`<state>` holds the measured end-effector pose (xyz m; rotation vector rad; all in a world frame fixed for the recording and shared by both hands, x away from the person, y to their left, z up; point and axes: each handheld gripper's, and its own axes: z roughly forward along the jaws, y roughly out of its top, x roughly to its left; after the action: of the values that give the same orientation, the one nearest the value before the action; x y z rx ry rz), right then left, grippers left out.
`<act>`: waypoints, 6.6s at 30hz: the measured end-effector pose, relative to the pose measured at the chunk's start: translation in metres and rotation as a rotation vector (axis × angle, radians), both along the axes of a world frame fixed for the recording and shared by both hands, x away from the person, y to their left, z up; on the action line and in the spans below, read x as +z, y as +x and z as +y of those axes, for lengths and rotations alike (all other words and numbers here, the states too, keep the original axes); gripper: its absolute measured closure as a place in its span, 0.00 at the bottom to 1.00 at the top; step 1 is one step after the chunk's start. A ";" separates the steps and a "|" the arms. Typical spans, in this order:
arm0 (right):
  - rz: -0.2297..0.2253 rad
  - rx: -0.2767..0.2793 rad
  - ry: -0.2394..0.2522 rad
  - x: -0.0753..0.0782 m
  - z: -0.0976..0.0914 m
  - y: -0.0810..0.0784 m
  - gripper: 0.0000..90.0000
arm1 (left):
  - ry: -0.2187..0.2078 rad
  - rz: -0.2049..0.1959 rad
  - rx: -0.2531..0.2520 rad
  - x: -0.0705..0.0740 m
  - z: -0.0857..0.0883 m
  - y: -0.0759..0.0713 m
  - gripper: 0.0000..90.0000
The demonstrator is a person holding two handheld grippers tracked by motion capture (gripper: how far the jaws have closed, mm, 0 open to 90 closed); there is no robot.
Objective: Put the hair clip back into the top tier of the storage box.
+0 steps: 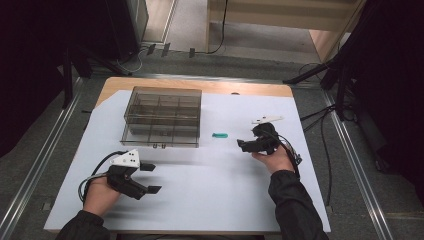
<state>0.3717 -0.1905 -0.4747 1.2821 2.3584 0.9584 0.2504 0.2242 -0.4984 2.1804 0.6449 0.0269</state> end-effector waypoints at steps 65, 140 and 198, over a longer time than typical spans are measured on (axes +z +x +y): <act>0.142 0.085 -0.129 0.015 0.013 0.005 0.51 | 0.023 -0.020 0.019 0.000 0.006 -0.003 0.24; 0.300 0.278 -0.355 -0.006 0.096 0.071 0.53 | 0.027 -0.018 0.075 -0.003 0.021 -0.025 0.24; 0.294 0.232 -0.290 -0.004 0.102 0.080 0.86 | 0.033 -0.021 0.085 -0.002 0.022 -0.024 0.24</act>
<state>0.4513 -0.0882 -0.4784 1.1163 2.7934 0.4818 0.2263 0.2459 -0.5006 2.1798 0.7300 0.1056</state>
